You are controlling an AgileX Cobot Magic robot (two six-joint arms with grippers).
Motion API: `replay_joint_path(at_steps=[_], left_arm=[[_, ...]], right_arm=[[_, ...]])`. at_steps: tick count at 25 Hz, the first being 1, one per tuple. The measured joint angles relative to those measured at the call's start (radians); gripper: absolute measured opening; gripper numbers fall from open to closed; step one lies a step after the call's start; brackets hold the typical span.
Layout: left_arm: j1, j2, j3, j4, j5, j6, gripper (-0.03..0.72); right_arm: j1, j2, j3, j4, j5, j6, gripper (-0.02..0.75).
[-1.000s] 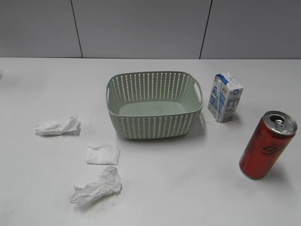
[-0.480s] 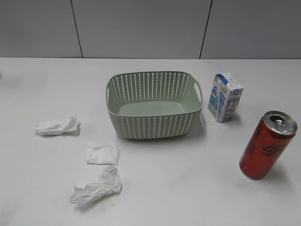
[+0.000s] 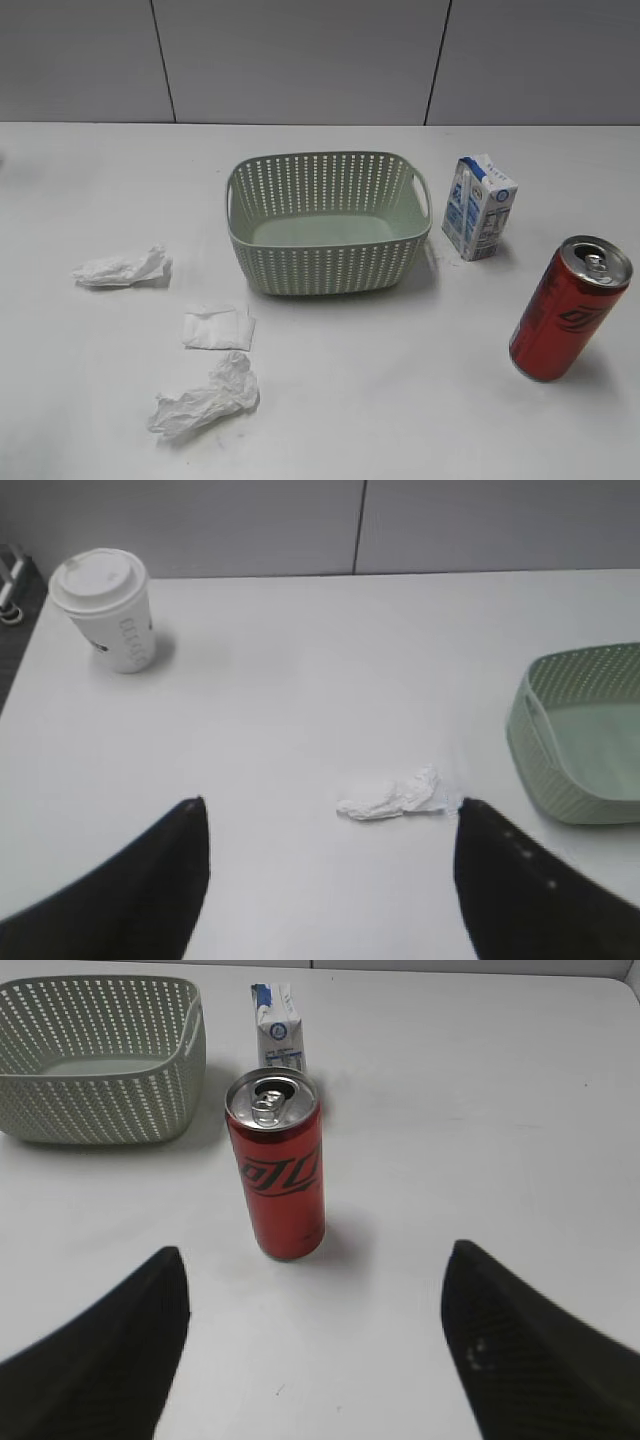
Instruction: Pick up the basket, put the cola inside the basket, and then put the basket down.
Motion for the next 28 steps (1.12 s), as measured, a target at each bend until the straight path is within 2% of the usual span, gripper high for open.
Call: replay_joint_path(at_steps=[12,22,28], left_arm=[[-0.007,0.421,-0.252,-0.197,0.083,0.000,0.574],[-0.007,0.709,-0.559,-0.225,0.221,-0.030,0.574],[-0.034,0.811,-0.635,-0.202,0.269,-0.080,0.558]], right_arm=[[0.000,0.000,0.000,0.000,0.000,0.000,0.594],[0.000,0.000,0.000,0.000,0.000,0.000,0.594],[0.000,0.000,0.000,0.000,0.000,0.000,0.594]])
